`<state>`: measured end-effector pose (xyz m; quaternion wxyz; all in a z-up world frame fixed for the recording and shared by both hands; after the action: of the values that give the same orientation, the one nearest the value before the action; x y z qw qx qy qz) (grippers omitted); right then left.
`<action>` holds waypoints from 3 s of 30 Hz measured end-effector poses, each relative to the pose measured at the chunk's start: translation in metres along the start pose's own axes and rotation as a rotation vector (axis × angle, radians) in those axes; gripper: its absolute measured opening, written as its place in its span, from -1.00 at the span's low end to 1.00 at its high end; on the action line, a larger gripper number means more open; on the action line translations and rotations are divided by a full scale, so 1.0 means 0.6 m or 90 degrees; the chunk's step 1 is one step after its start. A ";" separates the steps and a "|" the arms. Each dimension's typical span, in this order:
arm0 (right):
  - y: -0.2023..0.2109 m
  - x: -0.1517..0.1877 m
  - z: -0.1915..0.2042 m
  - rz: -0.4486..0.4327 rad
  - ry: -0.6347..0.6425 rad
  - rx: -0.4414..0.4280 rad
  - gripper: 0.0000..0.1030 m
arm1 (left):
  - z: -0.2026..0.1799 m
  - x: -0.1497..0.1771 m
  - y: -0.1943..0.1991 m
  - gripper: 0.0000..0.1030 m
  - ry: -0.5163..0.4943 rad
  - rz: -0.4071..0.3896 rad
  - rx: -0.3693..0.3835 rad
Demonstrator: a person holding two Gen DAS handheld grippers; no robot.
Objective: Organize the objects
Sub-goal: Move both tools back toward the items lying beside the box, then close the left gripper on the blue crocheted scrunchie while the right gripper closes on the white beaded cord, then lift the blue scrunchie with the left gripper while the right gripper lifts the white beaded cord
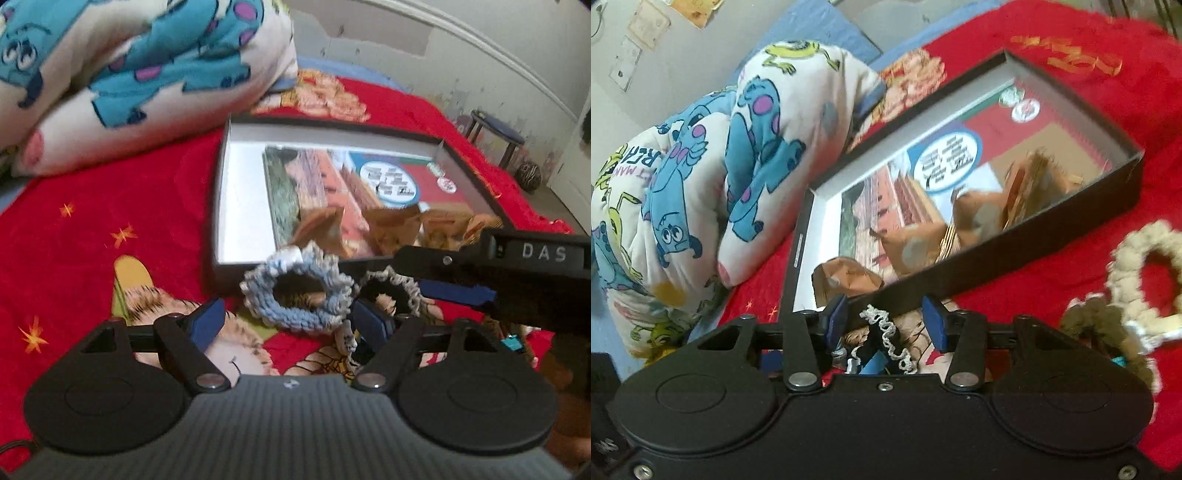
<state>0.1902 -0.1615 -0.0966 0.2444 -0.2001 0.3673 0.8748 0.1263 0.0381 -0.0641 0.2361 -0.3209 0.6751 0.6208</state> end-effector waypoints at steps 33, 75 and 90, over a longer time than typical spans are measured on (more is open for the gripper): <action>-0.018 0.013 0.003 0.025 -0.004 -0.043 -0.74 | -0.039 -0.001 0.015 -0.47 -0.064 -0.022 -0.001; 0.053 -0.025 0.018 -0.024 0.026 -0.101 -0.76 | -0.047 -0.013 0.044 -0.47 -0.080 -0.070 -0.008; 0.061 -0.039 0.014 -0.044 -0.029 -0.176 -0.76 | -0.052 -0.021 0.066 -0.47 -0.067 -0.108 0.021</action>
<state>0.1863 -0.1840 -0.0588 0.2528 -0.2247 0.2304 0.9124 0.1085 0.0099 -0.0244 0.3282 -0.3405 0.6422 0.6033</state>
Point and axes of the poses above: each gripper's, at about its wrist camera, not at the fingertips, and y roughly against the way its jaws point, z to its left, x to its underside, the point moved 3 cm from there along -y, roughly the way its jaws point, and after that the axes turned 4 degrees about -z, right-handed, at the moved point
